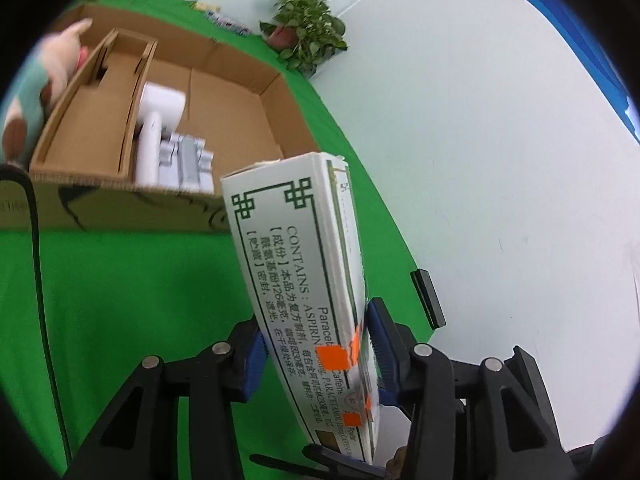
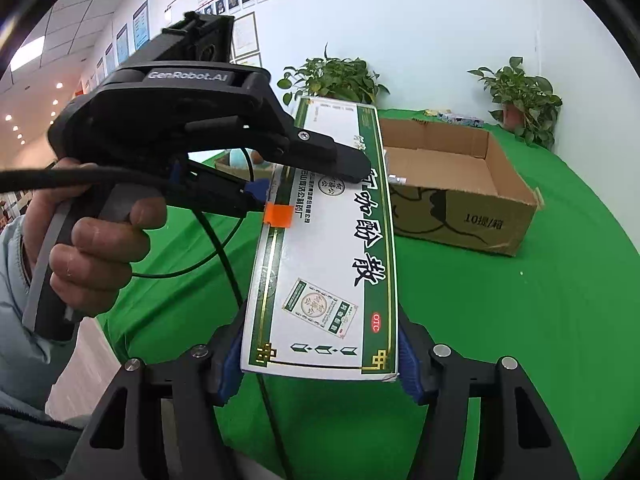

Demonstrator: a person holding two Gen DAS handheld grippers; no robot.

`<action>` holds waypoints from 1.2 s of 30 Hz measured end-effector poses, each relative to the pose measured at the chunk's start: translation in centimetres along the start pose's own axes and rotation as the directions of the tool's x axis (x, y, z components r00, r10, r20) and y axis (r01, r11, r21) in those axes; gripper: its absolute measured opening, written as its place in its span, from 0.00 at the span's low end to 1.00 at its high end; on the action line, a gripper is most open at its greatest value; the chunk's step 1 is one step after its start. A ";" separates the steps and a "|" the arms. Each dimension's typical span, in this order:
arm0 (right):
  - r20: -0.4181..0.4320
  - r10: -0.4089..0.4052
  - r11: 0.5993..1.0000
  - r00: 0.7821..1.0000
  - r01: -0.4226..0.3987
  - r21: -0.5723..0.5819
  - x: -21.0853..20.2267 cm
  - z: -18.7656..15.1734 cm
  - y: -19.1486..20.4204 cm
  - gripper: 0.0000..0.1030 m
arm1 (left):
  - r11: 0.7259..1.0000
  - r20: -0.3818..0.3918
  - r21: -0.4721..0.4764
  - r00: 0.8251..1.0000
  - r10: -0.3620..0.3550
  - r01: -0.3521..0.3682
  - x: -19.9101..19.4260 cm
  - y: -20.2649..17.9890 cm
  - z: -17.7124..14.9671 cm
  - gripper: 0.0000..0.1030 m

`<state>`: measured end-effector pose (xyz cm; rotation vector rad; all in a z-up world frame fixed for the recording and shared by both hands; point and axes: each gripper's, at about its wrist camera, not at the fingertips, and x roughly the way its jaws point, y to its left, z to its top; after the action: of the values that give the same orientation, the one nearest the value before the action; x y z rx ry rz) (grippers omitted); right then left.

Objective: Organize objects
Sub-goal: 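Lift the medicine box with both tools and carry it over the large box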

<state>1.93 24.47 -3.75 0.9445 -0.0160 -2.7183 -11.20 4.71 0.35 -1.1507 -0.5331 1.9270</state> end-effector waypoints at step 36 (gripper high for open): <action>-0.087 0.125 0.934 0.988 -0.087 0.347 11.5 15.7 -14.2 0.61 | 0.984 -0.085 0.112 0.985 0.151 -0.141 9.9 -0.3 17.6 0.34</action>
<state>-19.77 34.15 0.27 1.1451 -0.5208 -2.6063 -28.89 13.72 4.09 -1.2340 -0.2996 1.9888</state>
